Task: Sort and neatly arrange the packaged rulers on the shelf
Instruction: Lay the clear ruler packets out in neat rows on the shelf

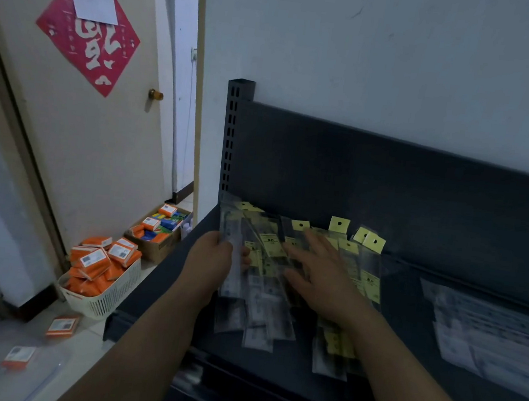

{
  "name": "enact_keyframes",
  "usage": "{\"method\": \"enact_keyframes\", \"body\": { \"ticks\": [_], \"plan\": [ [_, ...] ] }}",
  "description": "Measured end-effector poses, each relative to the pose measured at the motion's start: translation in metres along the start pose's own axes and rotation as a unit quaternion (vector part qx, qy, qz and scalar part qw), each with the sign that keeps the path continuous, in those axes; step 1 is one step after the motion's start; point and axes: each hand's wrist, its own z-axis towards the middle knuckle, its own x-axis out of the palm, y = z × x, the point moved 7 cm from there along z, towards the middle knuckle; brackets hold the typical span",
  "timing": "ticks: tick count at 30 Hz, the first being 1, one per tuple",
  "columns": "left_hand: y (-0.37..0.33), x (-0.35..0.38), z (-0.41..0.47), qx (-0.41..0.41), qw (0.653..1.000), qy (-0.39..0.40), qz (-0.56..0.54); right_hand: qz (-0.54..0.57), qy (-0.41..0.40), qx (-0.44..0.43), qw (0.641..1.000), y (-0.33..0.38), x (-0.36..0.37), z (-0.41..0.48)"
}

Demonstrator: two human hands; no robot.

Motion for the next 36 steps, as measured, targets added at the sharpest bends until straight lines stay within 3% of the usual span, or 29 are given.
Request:
{"method": "enact_keyframes", "body": {
  "ticks": [3, 10, 17, 30, 36],
  "plan": [
    [0.001, -0.001, 0.0, -0.003, 1.0, -0.005, -0.006, -0.055, 0.026, -0.032, 0.998, 0.01, 0.008, 0.001],
    [0.002, -0.001, 0.003, -0.01, 1.0, 0.005, -0.007, -0.088, -0.003, 0.017, 0.996, -0.003, -0.002, 0.001],
    [-0.002, -0.001, -0.002, -0.001, 1.0, 0.013, -0.018, -0.042, 0.029, 0.021, 0.998, 0.015, -0.001, -0.003],
    [-0.009, -0.01, -0.02, -0.033, 0.994, 0.046, -0.094, 0.041, -0.029, 0.17, 0.984, 0.01, -0.005, -0.01],
    [-0.003, -0.011, -0.023, -0.035, 0.994, 0.049, -0.091, -0.007, -0.112, 0.136, 0.984, 0.019, -0.022, -0.013]
  ]
}}
